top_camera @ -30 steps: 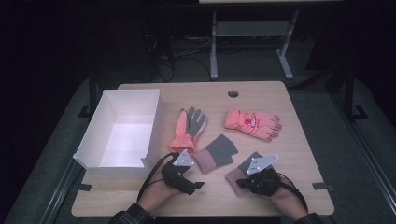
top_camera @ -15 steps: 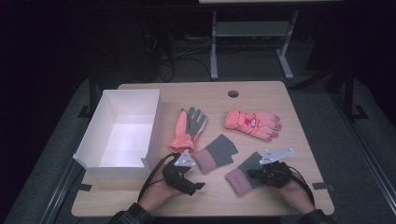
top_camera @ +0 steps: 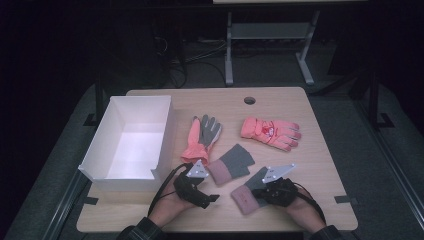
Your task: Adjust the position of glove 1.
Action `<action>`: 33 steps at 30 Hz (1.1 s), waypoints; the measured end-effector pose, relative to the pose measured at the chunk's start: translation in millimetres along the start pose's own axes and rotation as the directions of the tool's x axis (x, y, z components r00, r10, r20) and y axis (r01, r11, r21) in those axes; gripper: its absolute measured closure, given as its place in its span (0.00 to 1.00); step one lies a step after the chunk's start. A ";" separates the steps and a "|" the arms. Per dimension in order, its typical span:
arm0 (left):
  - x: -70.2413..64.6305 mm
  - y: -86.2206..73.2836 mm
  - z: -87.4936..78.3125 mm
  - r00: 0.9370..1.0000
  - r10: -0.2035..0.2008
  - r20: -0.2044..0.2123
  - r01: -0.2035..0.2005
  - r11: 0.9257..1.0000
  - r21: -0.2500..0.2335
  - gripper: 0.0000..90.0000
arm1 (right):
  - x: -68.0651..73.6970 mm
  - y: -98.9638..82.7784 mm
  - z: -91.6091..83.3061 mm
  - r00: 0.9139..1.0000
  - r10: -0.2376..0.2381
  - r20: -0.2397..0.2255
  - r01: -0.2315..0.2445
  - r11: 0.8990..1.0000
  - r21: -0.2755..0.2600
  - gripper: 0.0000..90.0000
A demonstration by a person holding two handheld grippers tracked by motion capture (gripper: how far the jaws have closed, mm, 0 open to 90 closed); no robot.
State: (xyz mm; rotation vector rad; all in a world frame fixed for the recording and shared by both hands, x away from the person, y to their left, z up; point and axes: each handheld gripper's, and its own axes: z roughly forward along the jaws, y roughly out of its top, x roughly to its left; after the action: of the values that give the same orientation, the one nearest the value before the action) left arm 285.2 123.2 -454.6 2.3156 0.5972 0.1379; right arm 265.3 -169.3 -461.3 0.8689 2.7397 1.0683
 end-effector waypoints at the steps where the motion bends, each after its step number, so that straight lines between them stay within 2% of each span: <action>1: 1.0 -0.1 -0.9 1.000 0.004 0.000 -0.004 1.000 0.001 0.16 | 6.0 4.1 4.0 1.000 -0.006 -0.003 0.006 1.000 0.005 1.00; 6: 1.8 -0.1 -0.8 1.000 -0.001 -0.004 0.001 1.000 -0.006 0.16 | 17.5 10.4 10.5 1.000 -0.028 -0.007 0.028 1.000 0.011 1.00; 13: 1.2 0.0 -1.1 1.000 0.006 -0.004 -0.006 1.000 0.001 0.16 | 20.2 9.3 10.2 0.999 -0.028 -0.018 0.029 1.000 0.007 1.00; 14: 1.2 -0.1 -1.2 1.000 0.005 -0.004 -0.005 1.000 0.000 0.16 | 19.0 9.0 8.4 0.999 -0.037 -0.021 0.037 0.999 -0.002 0.91; 15: 1.3 -0.1 -1.5 1.000 0.005 -0.006 -0.005 1.000 0.000 0.16 | 19.0 9.0 8.4 0.999 -0.037 -0.021 0.037 0.999 -0.002 0.91; 16: 1.6 0.0 -1.8 1.000 0.002 -0.005 -0.002 1.000 -0.005 0.16 | 14.9 8.2 2.1 1.000 -0.020 -0.021 0.020 0.999 -0.025 0.82; 17: 1.6 0.0 -1.8 1.000 0.002 -0.005 -0.002 1.000 -0.005 0.16 | 14.9 8.2 2.1 1.000 -0.020 -0.021 0.020 0.999 -0.025 0.82; 18: 1.9 0.2 -1.6 1.000 0.001 -0.004 -0.001 1.000 -0.003 0.16 | 10.3 7.2 -2.9 1.000 0.008 0.006 -0.008 0.999 -0.040 0.70; 20: 1.9 0.4 -1.3 1.000 -0.002 -0.003 0.002 1.000 -0.009 0.16 | 6.1 6.6 -5.4 1.000 0.027 -0.001 -0.027 0.999 -0.042 0.67; 23: 2.5 2.1 -3.0 1.000 -0.009 -0.001 0.009 1.000 -0.015 0.17 | -2.8 3.9 -12.1 0.997 0.073 0.001 -0.073 0.995 -0.074 0.52; 24: 2.4 3.1 -3.6 1.000 -0.019 -0.003 0.019 0.999 -0.025 0.19 | -6.6 1.9 -15.4 0.995 0.096 0.019 -0.094 0.992 -0.083 0.42; 25: 2.4 3.1 -3.6 1.000 -0.019 -0.003 0.019 0.999 -0.025 0.20 | -6.6 1.9 -15.4 0.995 0.096 0.019 -0.094 0.992 -0.083 0.42; 26: 3.2 3.6 -4.2 1.000 -0.011 0.001 0.011 1.000 -0.024 0.22 | -9.7 -0.7 -19.4 0.994 0.107 0.034 -0.104 0.990 -0.094 0.34; 28: 2.9 4.5 -4.3 1.000 -0.014 0.006 0.015 1.000 -0.025 0.22 | -10.2 -1.4 -21.4 0.993 0.111 0.036 -0.107 0.989 -0.100 0.31; 29: 2.8 5.0 -4.4 1.000 -0.015 0.010 0.015 1.000 -0.024 0.26 | -12.3 -4.1 -25.0 0.994 0.103 0.045 -0.097 0.988 -0.124 0.25; 33: 2.8 10.5 -5.0 1.000 -0.025 0.014 0.025 0.999 -0.028 0.33 | -16.4 -10.0 -29.5 0.992 0.110 0.063 -0.101 0.987 -0.125 0.20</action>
State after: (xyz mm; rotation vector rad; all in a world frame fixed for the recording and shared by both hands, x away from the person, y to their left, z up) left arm 290.4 121.1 -444.0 2.2796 0.6131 0.1176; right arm 266.4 -201.7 -447.6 1.0220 2.5673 1.1854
